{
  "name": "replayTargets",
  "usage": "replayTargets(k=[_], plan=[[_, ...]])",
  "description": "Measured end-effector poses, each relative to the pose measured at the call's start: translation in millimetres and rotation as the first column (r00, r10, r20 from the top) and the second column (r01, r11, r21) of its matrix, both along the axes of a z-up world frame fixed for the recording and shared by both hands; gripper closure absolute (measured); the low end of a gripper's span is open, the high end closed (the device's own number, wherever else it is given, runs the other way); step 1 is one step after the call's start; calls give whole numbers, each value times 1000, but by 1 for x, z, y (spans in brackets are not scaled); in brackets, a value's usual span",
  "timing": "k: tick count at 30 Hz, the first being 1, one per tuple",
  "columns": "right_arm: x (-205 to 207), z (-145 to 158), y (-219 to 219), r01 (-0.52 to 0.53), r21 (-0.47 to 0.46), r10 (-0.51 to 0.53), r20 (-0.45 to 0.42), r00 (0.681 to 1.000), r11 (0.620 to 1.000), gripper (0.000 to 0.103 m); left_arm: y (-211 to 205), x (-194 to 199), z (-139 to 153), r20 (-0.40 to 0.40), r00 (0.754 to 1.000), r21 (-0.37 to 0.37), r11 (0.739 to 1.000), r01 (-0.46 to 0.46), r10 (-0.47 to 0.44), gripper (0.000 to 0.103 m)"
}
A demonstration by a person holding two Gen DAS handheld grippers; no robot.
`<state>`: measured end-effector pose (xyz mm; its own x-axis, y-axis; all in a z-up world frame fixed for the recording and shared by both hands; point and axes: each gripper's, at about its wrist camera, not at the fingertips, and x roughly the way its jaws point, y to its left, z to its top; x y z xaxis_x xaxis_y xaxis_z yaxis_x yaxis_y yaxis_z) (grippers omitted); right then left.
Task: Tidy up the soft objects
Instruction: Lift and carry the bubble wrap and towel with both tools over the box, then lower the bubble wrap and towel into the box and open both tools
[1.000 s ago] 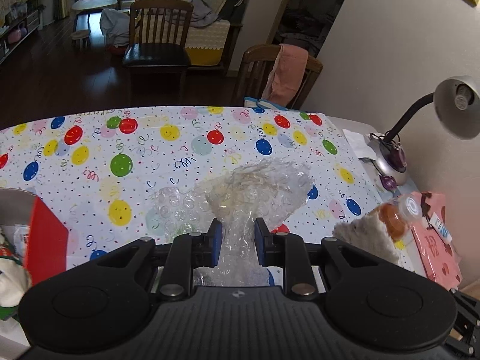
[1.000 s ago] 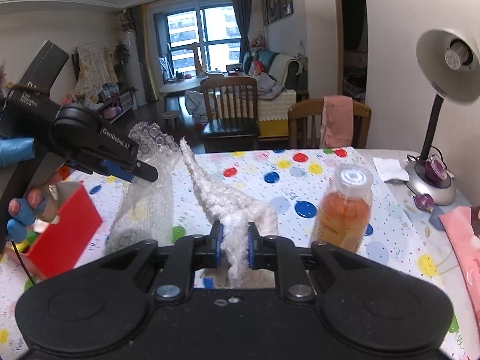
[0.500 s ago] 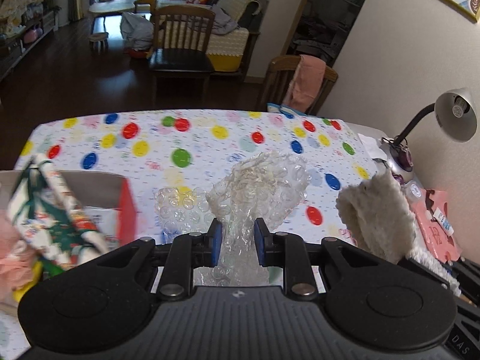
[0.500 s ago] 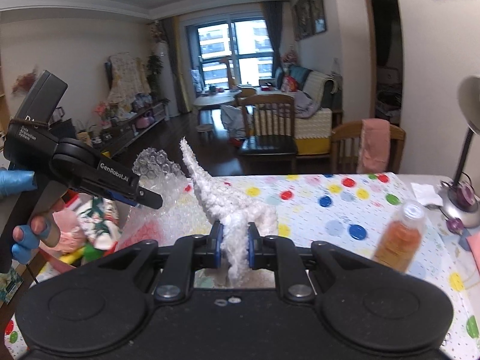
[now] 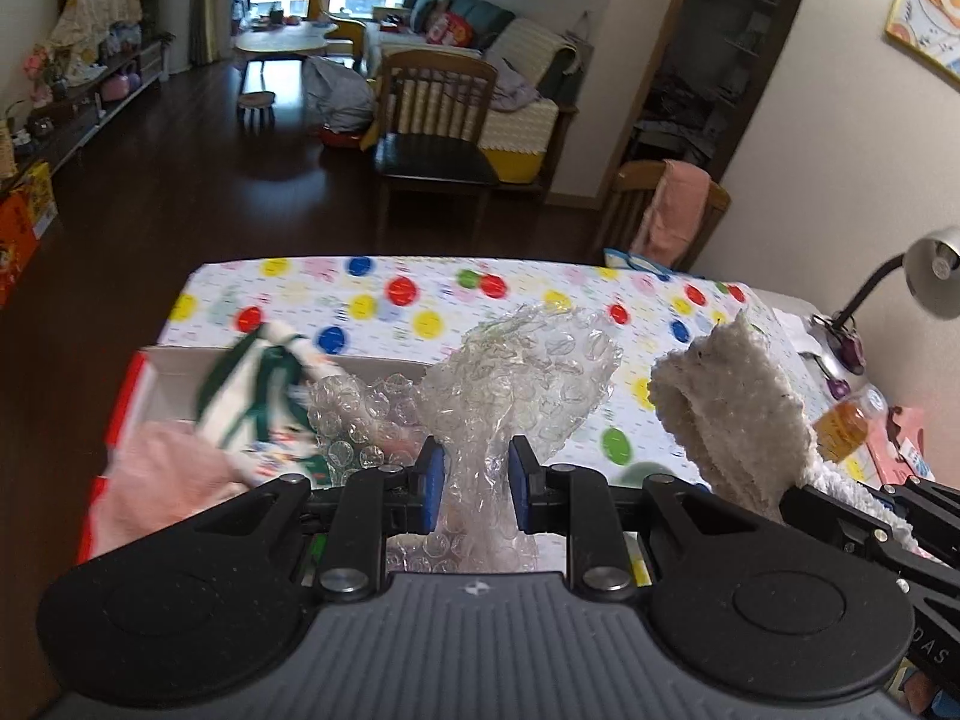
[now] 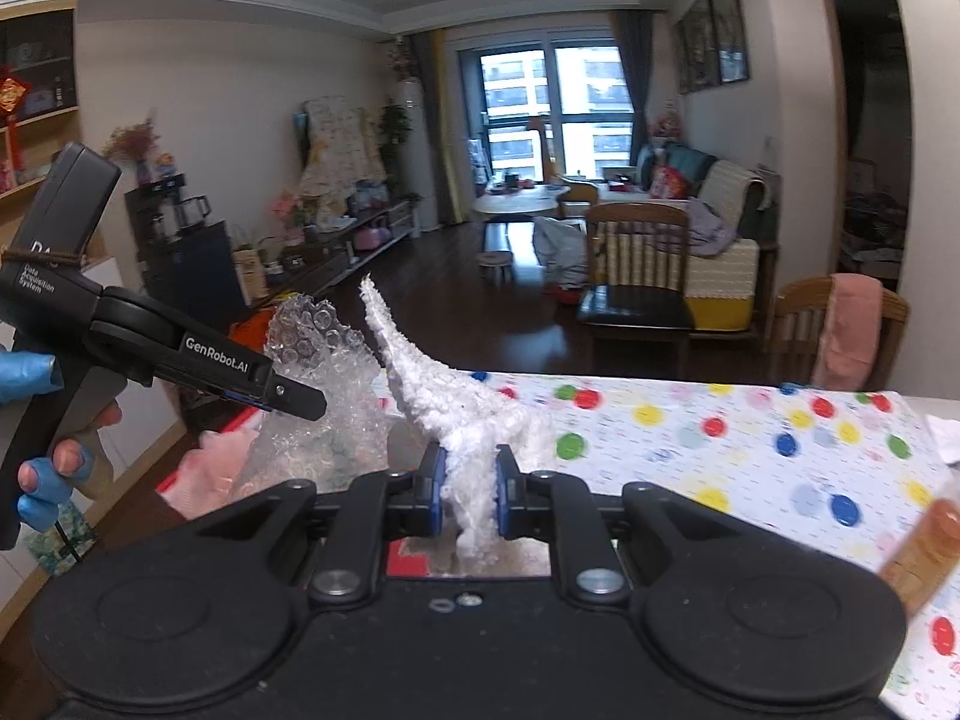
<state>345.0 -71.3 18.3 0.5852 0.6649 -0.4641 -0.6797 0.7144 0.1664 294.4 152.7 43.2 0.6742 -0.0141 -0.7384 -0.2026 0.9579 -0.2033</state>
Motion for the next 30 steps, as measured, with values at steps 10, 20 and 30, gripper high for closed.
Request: replayTargets(k=[10,20,30], plan=[[-7,1,77,-75,3,75,-13,997,997,89,69,-28,1,20,998,24,998,-65,64,81],[-5,-24,148,-110,-68,107,-41,993,992,88,121,-30,-30,-28,993,45,992,-114,116,81],[-6,-68,201,-136,-209,125,-66,990,969,88,149,-12,-78,-77,986,70,988,-140,145,81]])
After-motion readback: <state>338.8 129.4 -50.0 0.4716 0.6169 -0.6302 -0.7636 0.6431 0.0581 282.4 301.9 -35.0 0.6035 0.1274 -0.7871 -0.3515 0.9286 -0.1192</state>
